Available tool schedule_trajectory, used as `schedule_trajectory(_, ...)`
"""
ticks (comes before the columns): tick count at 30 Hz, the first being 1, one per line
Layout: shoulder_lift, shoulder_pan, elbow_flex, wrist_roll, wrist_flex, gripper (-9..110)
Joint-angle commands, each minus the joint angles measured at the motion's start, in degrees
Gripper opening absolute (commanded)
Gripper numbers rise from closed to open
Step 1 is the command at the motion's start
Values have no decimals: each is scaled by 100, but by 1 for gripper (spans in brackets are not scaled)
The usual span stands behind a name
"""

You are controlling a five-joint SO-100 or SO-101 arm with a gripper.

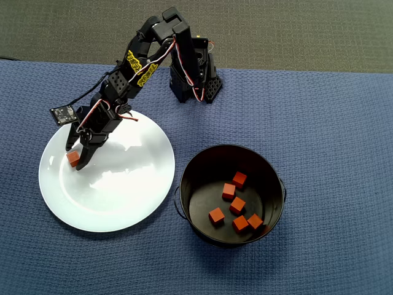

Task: Pick up the red cubes from the white plate and place them in the black recipient

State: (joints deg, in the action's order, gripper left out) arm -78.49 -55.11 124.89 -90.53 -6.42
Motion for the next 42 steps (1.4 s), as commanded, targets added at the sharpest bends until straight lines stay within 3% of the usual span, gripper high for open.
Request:
schedule_trajectory(1,-492,158,18,167,105,14)
schedule_trajectory(8,-475,220,-9,220,105,10)
schedule_trajectory(12,-448,229,-26,316,79,0)
schedule_trajectory(19,-1081,387,-105,1274,360,0)
schedule_trajectory(26,-2777,791,-1890,3604,4474,0)
schedule_trajectory(32,-3621,2092,-2971,5950,6680,0)
schedule_trajectory(42,-3595,5537,-3480,9439,7084,0)
